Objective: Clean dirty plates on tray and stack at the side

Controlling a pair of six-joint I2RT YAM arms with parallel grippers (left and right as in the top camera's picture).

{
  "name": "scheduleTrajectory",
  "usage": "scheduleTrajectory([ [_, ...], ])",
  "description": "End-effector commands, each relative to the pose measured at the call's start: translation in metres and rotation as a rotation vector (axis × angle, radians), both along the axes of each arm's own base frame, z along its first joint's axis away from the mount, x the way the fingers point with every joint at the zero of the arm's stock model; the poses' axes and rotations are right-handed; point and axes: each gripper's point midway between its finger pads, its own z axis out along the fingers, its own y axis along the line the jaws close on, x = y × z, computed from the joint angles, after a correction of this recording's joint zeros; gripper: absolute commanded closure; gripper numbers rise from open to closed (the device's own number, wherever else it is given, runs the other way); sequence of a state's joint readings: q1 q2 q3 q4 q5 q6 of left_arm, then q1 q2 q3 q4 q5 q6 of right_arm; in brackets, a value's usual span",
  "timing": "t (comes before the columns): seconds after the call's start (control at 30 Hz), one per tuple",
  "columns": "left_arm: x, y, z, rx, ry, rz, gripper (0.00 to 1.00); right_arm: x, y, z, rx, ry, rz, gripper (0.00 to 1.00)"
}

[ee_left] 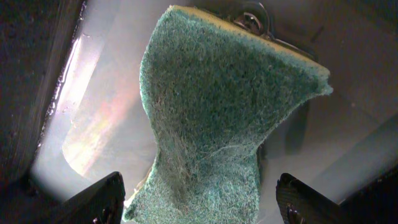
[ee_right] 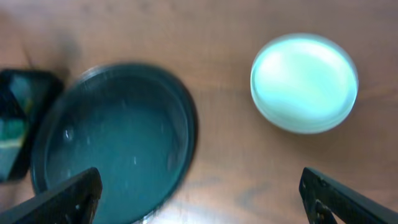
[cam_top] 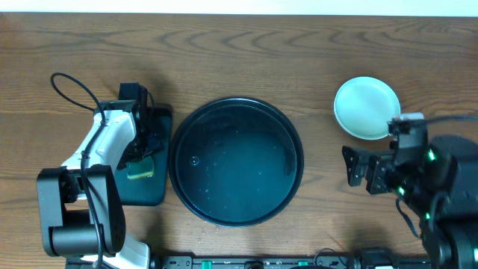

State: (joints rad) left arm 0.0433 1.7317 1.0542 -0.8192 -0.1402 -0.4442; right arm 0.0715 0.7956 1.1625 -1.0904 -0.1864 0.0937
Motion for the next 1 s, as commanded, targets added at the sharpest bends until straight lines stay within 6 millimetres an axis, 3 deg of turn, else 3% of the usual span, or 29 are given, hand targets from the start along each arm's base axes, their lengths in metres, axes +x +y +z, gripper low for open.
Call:
scheduleTrajectory([
  [0.0,-0.005,0.001,-0.002,0.005,0.016,0.0,0.22,-0.011,0.0,0.009,-0.011,-0.137,0.019,0.01],
  [0.1,-0.005,0.001,-0.002,0.005,0.016,0.0,0.22,-0.017,-0.002,0.001,-0.004,-0.246,0.011,0.01],
  [0.23,-0.005,0.001,-0.002,0.005,0.016,0.0,0.22,-0.018,0.003,-0.035,0.022,-0.386,0.034,0.01],
  [0.5,-0.005,0.001,-0.002,0.005,0.016,0.0,0.22,0.007,0.023,-0.072,0.11,-0.649,0.136,0.01],
  [0.8,-0.005,0.001,-0.002,0.005,0.016,0.0,0.22,0.017,0.022,-0.117,0.124,-0.655,0.117,0.01],
  [0.97,-0.005,0.001,-0.002,0.005,0.016,0.0,0.21,0.015,0.015,-0.123,0.107,-0.657,0.078,0.01],
])
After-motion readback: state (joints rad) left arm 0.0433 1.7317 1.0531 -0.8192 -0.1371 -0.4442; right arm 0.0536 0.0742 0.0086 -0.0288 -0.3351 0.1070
